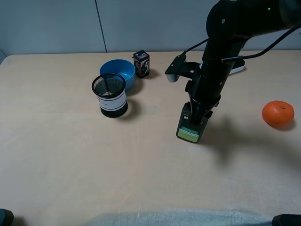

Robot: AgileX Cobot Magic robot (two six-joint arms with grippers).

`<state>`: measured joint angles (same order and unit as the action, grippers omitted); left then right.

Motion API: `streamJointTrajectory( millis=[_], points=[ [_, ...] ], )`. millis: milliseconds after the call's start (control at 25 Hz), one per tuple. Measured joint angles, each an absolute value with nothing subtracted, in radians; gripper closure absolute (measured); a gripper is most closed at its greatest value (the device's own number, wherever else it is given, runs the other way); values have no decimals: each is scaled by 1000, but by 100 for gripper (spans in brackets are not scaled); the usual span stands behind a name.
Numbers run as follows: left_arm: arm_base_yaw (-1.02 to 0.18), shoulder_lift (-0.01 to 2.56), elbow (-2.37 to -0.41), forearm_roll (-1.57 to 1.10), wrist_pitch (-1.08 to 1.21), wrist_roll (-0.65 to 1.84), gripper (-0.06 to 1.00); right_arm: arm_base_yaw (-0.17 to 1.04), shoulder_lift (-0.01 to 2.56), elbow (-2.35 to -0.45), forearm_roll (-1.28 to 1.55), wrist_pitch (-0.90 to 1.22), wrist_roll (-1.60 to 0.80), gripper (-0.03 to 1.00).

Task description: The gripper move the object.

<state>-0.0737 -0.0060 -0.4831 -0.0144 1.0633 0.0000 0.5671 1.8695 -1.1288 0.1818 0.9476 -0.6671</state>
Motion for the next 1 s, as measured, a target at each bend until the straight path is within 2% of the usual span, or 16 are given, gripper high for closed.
streamJointTrajectory(
  millis=[520, 1000],
  points=[
    [-74, -6, -483, -14, 1063, 0, 19, 467, 1870, -1329, 172, 1007, -665, 67],
    [-74, -6, -483, -14, 1063, 0, 19, 308, 1870, -1379, 125, 1026, -629, 67]
  ],
)
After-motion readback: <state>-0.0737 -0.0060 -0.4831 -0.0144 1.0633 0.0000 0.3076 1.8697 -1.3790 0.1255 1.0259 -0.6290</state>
